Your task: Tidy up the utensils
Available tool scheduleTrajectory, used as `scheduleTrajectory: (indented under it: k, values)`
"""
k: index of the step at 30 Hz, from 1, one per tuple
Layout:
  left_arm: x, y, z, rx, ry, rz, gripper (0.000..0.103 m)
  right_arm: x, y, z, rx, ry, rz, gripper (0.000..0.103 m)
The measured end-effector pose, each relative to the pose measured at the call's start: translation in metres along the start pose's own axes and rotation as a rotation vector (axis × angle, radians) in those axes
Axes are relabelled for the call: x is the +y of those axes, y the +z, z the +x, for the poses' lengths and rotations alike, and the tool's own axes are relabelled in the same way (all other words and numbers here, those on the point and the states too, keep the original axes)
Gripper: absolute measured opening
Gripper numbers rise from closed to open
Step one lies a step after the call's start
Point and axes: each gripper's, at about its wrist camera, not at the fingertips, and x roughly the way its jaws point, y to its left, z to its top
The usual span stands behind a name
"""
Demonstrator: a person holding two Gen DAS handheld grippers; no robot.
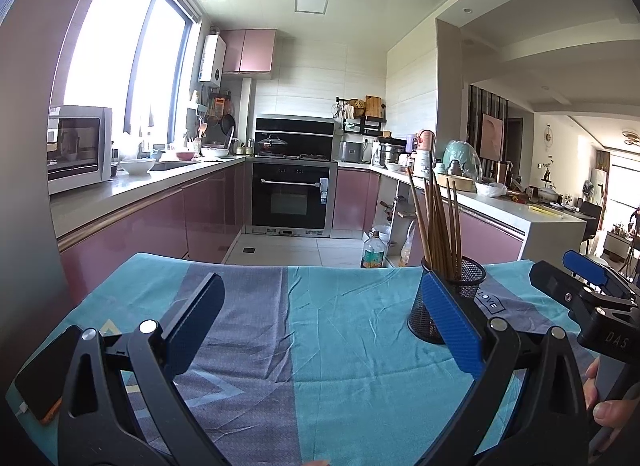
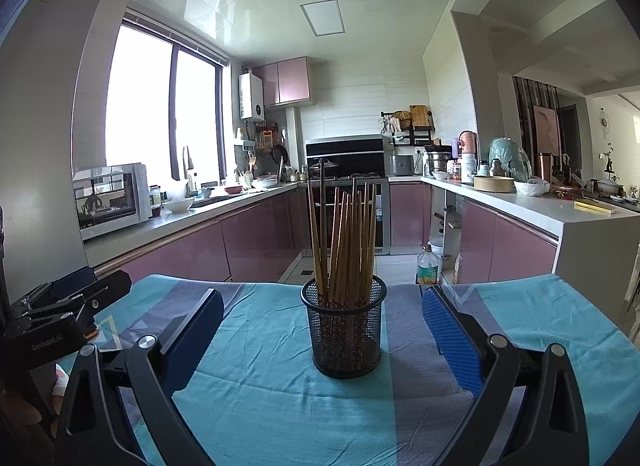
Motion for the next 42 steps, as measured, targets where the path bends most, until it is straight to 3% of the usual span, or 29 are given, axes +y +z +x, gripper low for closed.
scheduleTrajectory:
  k: [42]
  values:
    - [-0.0026,-0.0046,0.0013,0.009,-0.005,-0.009,0.097,-0.0007,-0.0009,-0.0001,0.004,-0.004,0.001,0.096]
